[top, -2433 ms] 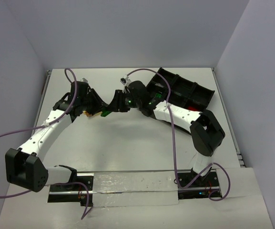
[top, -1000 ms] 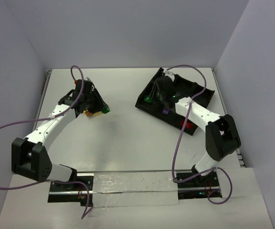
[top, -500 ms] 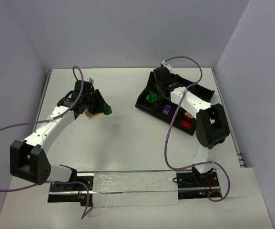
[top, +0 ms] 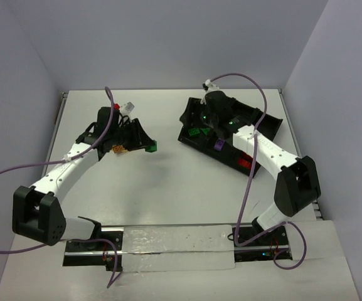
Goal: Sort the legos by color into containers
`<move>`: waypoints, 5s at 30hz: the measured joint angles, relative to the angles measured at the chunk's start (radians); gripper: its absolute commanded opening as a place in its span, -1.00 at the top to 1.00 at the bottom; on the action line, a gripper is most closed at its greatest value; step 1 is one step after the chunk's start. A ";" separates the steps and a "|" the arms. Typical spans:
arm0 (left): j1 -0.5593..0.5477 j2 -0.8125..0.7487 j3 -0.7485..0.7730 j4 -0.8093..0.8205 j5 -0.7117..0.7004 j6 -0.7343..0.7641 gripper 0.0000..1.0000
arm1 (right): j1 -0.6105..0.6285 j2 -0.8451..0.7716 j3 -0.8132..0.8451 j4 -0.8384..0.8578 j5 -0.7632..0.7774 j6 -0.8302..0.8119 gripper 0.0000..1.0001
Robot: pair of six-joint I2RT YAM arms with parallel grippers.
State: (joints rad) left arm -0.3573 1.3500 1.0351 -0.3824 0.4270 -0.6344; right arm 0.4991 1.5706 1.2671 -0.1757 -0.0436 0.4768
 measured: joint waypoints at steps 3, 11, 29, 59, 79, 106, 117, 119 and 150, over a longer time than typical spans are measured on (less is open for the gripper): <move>0.000 -0.016 -0.030 0.042 0.059 0.003 1.00 | 0.056 -0.011 0.000 0.000 -0.074 0.012 -0.45; -0.005 -0.012 -0.037 0.051 0.008 0.002 1.00 | 0.098 -0.018 -0.021 -0.027 -0.131 0.109 -0.49; -0.245 0.252 -0.089 -0.035 -0.588 -0.049 0.90 | 0.098 -0.177 -0.171 -0.151 0.098 0.109 -0.51; -0.388 0.309 -0.051 -0.108 -0.728 -0.025 -0.42 | 0.098 -0.173 -0.197 -0.161 0.104 0.106 -0.52; -0.388 0.309 -0.051 -0.106 -0.728 0.030 0.32 | 0.098 -0.173 -0.219 -0.155 0.105 0.111 -0.52; -0.388 0.337 -0.005 -0.108 -0.704 0.083 -0.20 | 0.107 -0.124 -0.162 -0.168 -0.017 0.086 -0.52; -0.388 0.391 0.017 -0.107 -0.707 0.101 -0.19 | 0.107 -0.110 -0.162 -0.168 -0.021 0.087 -0.52; -0.389 0.395 0.023 -0.105 -0.707 0.105 -0.18 | 0.107 -0.106 -0.162 -0.168 -0.021 0.087 -0.52; -0.426 0.400 0.037 -0.103 -0.731 0.096 1.00 | 0.107 -0.091 -0.162 -0.168 -0.024 0.087 -0.52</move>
State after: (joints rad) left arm -0.7837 1.7504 1.0721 -0.4850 -0.3036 -0.5381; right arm 0.6064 1.4799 1.1053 -0.3439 -0.0678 0.5640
